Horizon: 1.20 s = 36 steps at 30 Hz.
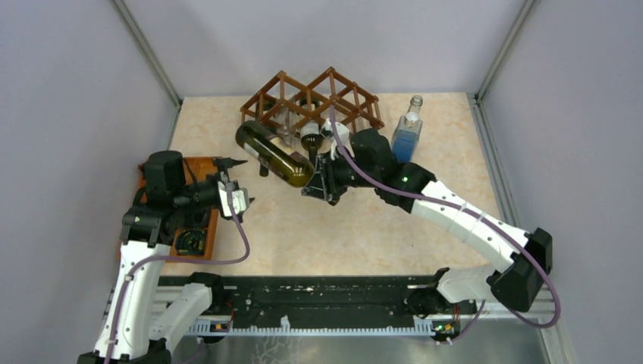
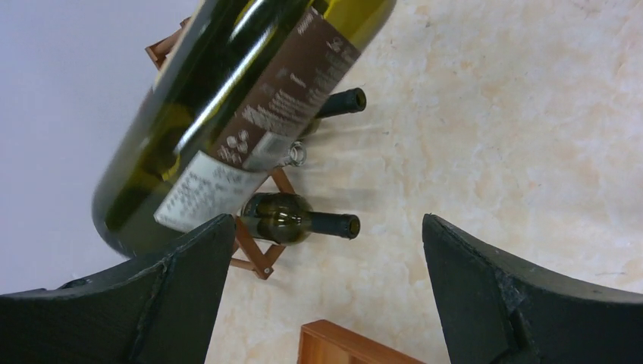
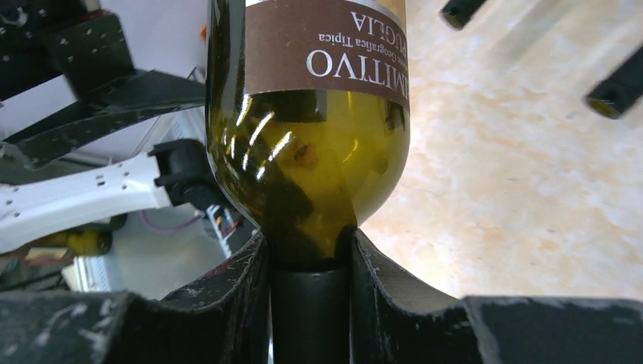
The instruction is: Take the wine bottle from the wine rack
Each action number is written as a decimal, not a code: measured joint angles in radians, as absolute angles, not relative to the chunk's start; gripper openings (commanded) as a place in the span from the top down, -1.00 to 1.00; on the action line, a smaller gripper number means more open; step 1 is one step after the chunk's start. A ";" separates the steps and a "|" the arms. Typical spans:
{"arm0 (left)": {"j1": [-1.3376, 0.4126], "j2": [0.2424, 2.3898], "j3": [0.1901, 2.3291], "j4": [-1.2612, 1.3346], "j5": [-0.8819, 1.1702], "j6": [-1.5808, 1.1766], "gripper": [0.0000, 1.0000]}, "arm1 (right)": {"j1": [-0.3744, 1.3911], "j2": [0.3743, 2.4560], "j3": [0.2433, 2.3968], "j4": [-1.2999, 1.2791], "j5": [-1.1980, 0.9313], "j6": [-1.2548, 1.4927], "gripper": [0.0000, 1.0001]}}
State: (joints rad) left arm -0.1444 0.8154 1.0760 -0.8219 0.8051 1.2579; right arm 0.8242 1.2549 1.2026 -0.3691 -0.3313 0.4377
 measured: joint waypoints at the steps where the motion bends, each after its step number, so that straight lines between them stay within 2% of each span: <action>1: -0.144 0.802 1.064 -0.818 0.803 1.277 -0.98 | 0.836 1.269 1.216 -0.372 -0.345 0.437 1.00; 10: -0.144 0.717 0.970 -0.771 0.785 1.419 -0.97 | 0.949 1.393 1.278 -0.466 -0.384 0.420 1.00; 29: -0.144 0.707 0.861 -0.908 0.646 1.699 -0.97 | 1.101 1.544 1.458 -0.598 -0.360 0.333 1.00; 31: -0.144 0.705 0.855 -0.916 0.640 1.704 -0.89 | 1.107 1.552 1.462 -0.602 -0.357 0.330 1.00; 34: -0.144 0.703 0.854 -0.922 0.639 1.708 -0.64 | 1.110 1.556 1.475 -0.615 -0.352 0.323 1.00; 35: -0.144 0.703 0.854 -0.922 0.639 1.708 -0.52 | 1.110 1.556 1.477 -0.615 -0.349 0.321 0.96; 36: -0.144 0.703 0.854 -0.924 0.638 1.705 -0.42 | 1.110 1.556 1.481 -0.617 -0.345 0.319 0.79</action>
State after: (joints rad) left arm -0.1444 0.7029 0.8536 -0.9237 0.6380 1.7054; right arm 1.1103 1.5558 1.4807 -0.6174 -0.3450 0.3191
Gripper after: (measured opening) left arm 0.852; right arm 0.334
